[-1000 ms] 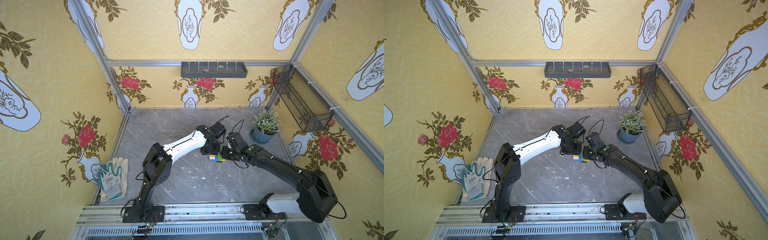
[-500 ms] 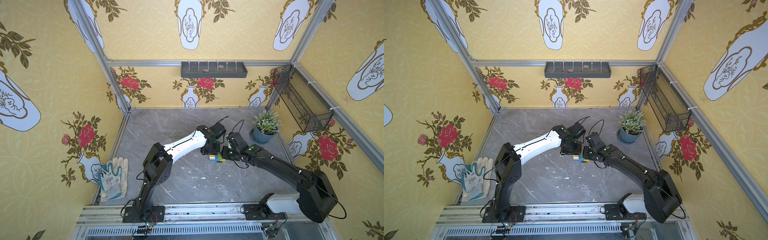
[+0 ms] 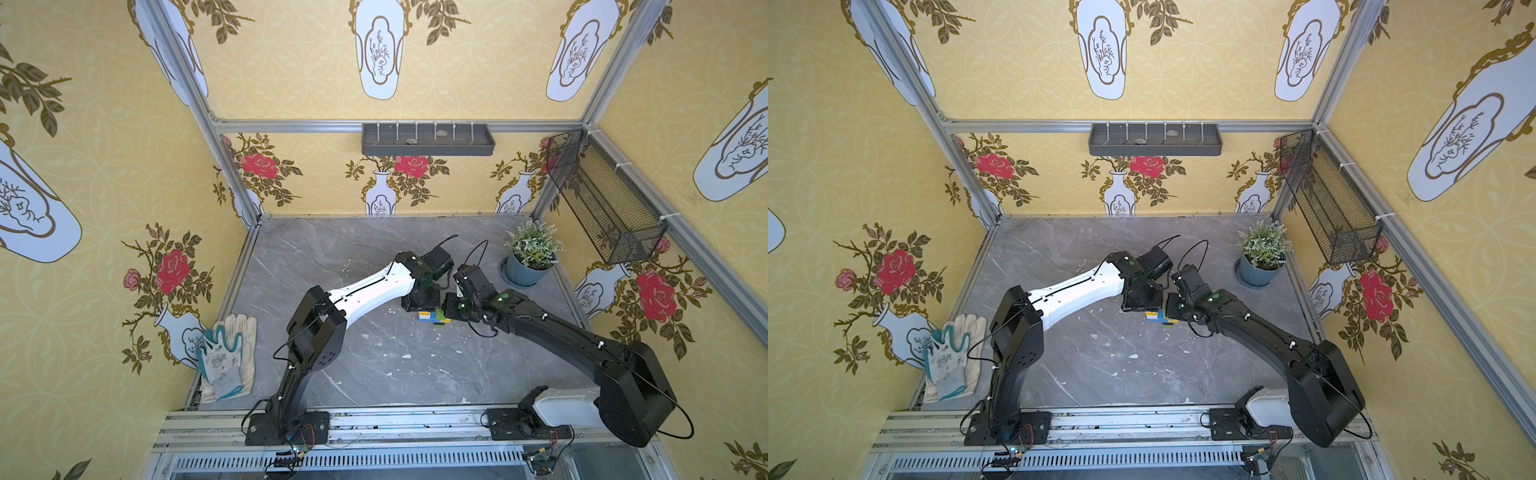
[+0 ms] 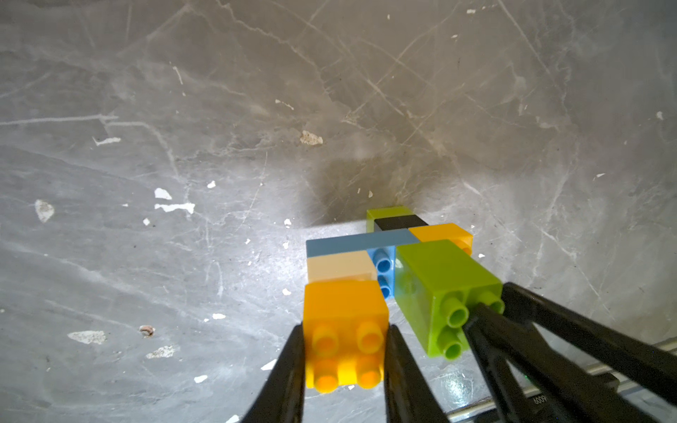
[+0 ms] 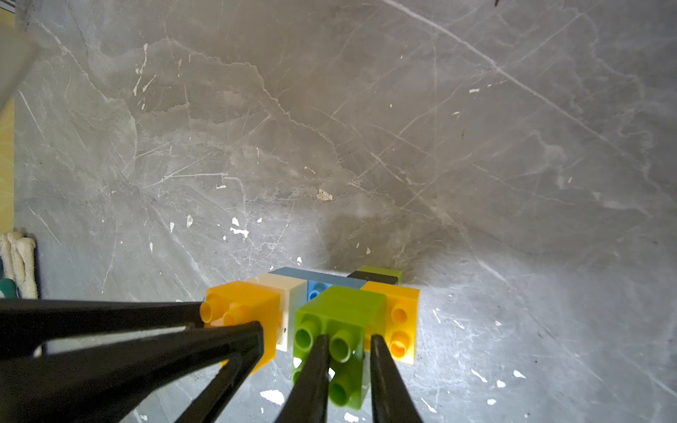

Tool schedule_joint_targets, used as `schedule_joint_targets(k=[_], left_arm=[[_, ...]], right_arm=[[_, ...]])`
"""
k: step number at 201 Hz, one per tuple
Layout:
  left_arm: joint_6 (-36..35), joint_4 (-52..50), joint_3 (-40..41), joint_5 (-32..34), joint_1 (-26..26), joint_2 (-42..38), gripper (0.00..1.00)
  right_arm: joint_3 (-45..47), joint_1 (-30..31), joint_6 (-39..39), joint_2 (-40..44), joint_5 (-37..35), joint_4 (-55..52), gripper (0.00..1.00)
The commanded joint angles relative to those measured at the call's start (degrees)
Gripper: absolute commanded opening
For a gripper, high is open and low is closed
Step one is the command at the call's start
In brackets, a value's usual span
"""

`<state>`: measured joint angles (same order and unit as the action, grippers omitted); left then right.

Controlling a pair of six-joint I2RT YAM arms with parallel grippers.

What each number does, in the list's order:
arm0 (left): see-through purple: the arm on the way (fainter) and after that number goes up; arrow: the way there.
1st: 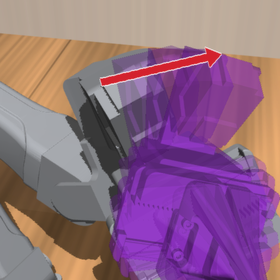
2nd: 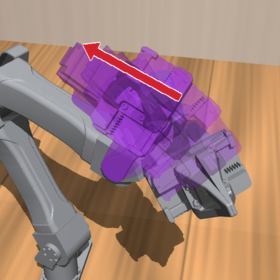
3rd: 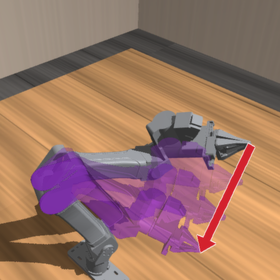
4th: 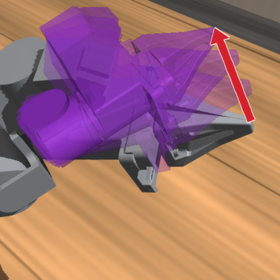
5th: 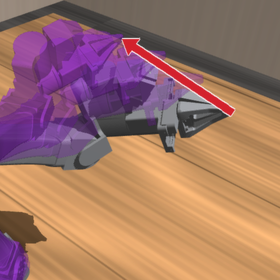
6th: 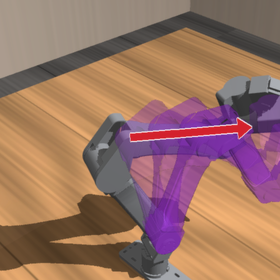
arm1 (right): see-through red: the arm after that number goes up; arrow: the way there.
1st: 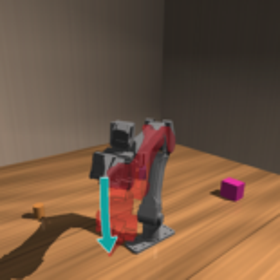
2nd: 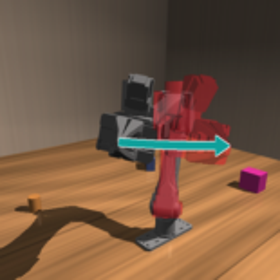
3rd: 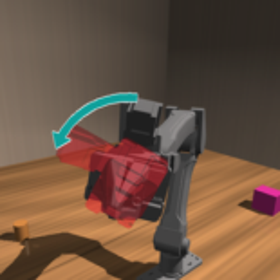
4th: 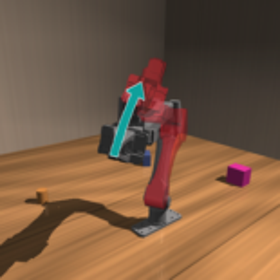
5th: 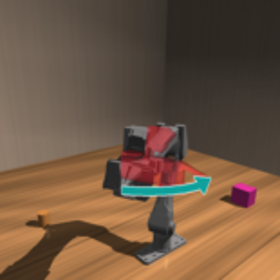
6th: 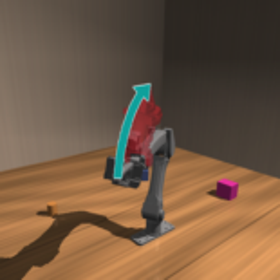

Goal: Assemble the number 4 with lego
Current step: Assemble the lego brick with the lego brick, then adjust the lego brick at the center of the board.

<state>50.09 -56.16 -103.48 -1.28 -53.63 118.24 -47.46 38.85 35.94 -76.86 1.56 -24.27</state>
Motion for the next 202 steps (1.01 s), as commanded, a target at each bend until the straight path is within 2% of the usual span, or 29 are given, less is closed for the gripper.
schedule_joint_targets(k=[1, 70, 77, 114, 138, 148, 176, 202], left_arm=[[0.6, -2.0, -0.2, 0.9, -0.3, 1.2, 0.05], [0.0, -3.6, -3.0, 0.5, -0.3, 4.0, 0.05], [-0.3, -3.6, -3.0, 0.3, -0.3, 4.1, 0.09], [-0.7, -4.1, -3.4, 1.2, -0.5, 3.6, 0.43], [-1.7, -5.0, -5.6, 3.7, -0.4, 2.7, 0.56], [-2.2, -5.7, -7.3, 4.5, -0.2, 2.5, 0.67], [-3.3, -7.4, -10.0, 6.0, 0.5, 0.9, 0.69], [-3.8, -4.9, -5.7, 7.3, 1.8, -4.3, 0.70]], right_arm=[[1.2, 0.0, -1.0, -0.8, -1.6, -16.0, 0.22], [1.4, 0.2, -1.0, -0.4, -1.6, -15.9, 0.22], [1.4, 0.2, -1.0, -0.3, -1.6, -15.9, 0.22], [1.3, 0.2, -1.1, -0.4, -1.4, -15.8, 0.22], [1.4, 0.2, -1.1, -0.4, -1.4, -15.9, 0.22], [1.2, 0.2, -1.1, -0.4, -1.5, -15.9, 0.22], [0.9, 0.3, -1.2, 0.2, -1.7, -16.1, 0.23], [-1.2, 0.1, -1.6, 0.6, -2.6, -17.3, 0.30]])
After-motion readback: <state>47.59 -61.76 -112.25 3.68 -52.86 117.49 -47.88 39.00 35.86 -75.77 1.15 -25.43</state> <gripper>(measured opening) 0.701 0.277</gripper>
